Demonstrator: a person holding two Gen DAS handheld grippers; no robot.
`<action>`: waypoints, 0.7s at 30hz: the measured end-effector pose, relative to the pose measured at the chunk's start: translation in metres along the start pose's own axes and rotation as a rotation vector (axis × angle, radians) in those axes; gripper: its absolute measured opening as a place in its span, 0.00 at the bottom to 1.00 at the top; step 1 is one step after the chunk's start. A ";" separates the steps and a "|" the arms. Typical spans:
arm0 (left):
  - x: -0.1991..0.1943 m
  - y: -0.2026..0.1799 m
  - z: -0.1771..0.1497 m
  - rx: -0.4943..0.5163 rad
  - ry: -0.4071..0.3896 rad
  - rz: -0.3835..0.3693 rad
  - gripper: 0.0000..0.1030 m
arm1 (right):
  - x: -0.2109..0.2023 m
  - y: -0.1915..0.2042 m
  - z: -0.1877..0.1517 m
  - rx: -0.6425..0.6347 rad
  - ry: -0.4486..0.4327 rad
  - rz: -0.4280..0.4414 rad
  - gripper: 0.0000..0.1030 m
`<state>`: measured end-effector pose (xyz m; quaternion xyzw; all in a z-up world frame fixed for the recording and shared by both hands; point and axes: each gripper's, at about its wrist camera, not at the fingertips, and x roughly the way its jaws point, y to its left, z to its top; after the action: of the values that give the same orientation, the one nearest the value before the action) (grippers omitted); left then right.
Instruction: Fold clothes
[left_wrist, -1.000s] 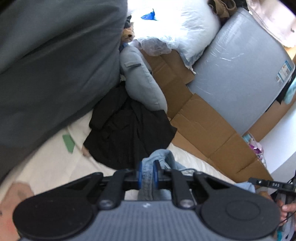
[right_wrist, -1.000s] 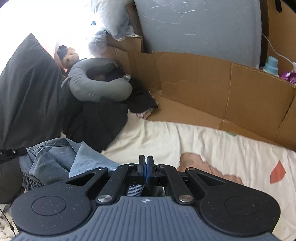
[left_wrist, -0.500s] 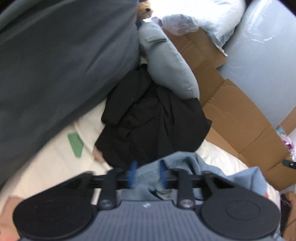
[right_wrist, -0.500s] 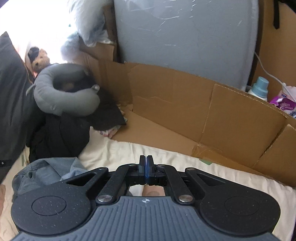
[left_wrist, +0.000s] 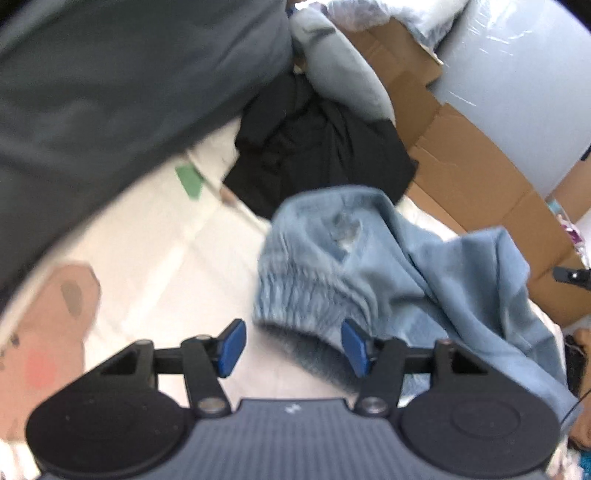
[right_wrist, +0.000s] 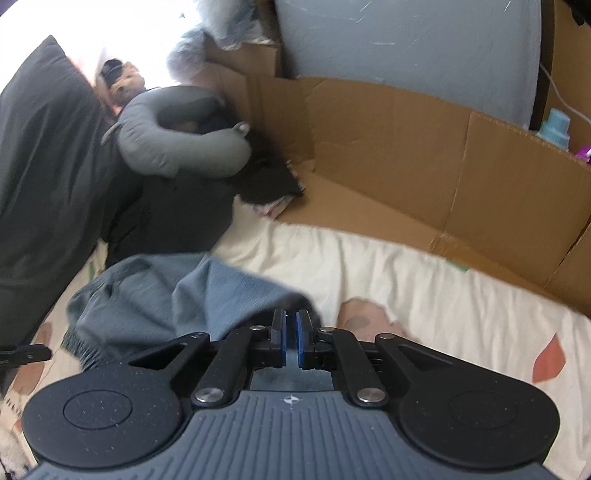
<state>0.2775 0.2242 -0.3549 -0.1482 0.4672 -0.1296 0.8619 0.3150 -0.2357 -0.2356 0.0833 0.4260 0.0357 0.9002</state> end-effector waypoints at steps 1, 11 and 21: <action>0.000 -0.001 -0.005 -0.002 0.011 -0.005 0.59 | -0.002 0.003 -0.004 -0.004 0.008 0.012 0.04; 0.018 -0.022 -0.047 -0.030 0.083 -0.083 0.59 | -0.019 0.023 -0.048 0.001 0.049 0.023 0.36; 0.060 -0.044 -0.074 -0.006 0.168 -0.123 0.59 | -0.028 0.035 -0.089 0.088 0.095 0.027 0.36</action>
<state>0.2430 0.1518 -0.4231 -0.1678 0.5281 -0.1925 0.8098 0.2286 -0.1944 -0.2632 0.1266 0.4684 0.0329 0.8738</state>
